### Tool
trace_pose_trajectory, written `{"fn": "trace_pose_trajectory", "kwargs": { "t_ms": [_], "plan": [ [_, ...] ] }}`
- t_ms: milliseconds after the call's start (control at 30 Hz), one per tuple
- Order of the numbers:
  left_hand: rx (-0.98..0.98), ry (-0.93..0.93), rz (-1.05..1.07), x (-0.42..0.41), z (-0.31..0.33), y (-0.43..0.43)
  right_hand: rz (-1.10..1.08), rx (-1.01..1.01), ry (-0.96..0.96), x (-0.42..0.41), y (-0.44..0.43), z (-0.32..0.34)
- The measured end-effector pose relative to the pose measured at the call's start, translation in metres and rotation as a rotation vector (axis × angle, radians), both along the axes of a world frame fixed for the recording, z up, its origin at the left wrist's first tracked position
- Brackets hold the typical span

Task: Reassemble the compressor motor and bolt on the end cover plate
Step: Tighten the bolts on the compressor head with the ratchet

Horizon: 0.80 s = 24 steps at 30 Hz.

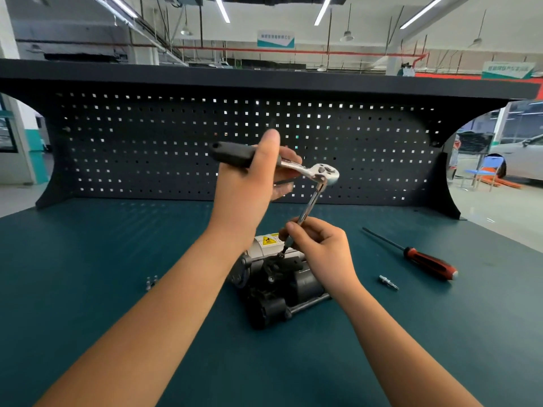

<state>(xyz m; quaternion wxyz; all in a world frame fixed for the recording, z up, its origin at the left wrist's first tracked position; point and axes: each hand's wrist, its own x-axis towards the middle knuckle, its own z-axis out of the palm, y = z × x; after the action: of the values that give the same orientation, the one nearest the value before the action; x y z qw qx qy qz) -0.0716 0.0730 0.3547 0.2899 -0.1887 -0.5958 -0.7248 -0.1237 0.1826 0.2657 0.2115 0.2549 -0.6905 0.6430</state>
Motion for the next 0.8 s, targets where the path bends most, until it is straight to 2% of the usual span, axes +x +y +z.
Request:
{"fn": "trace_pose_trajectory", "kwargs": {
  "t_ms": [67,267,567,667,800],
  "plan": [
    [0.02,-0.046,-0.089,-0.003,0.003,-0.005,-0.006,-0.02,0.0,0.001,0.001,-0.003],
    [0.18,-0.226,-0.134,-0.023,0.013,-0.022,-0.007,-0.055,0.0,0.01,-0.004,-0.009],
    [0.306,-0.387,-0.325,-0.047,0.026,-0.02,-0.106,0.038,0.033,0.008,-0.004,-0.009],
    [0.315,-0.346,-0.267,-0.039,0.02,-0.025,-0.15,0.1,0.083,0.005,-0.003,-0.007],
    [0.253,-0.185,-0.225,-0.011,-0.002,-0.03,-0.2,0.111,0.136,0.005,-0.004,-0.008]
  ]
}}
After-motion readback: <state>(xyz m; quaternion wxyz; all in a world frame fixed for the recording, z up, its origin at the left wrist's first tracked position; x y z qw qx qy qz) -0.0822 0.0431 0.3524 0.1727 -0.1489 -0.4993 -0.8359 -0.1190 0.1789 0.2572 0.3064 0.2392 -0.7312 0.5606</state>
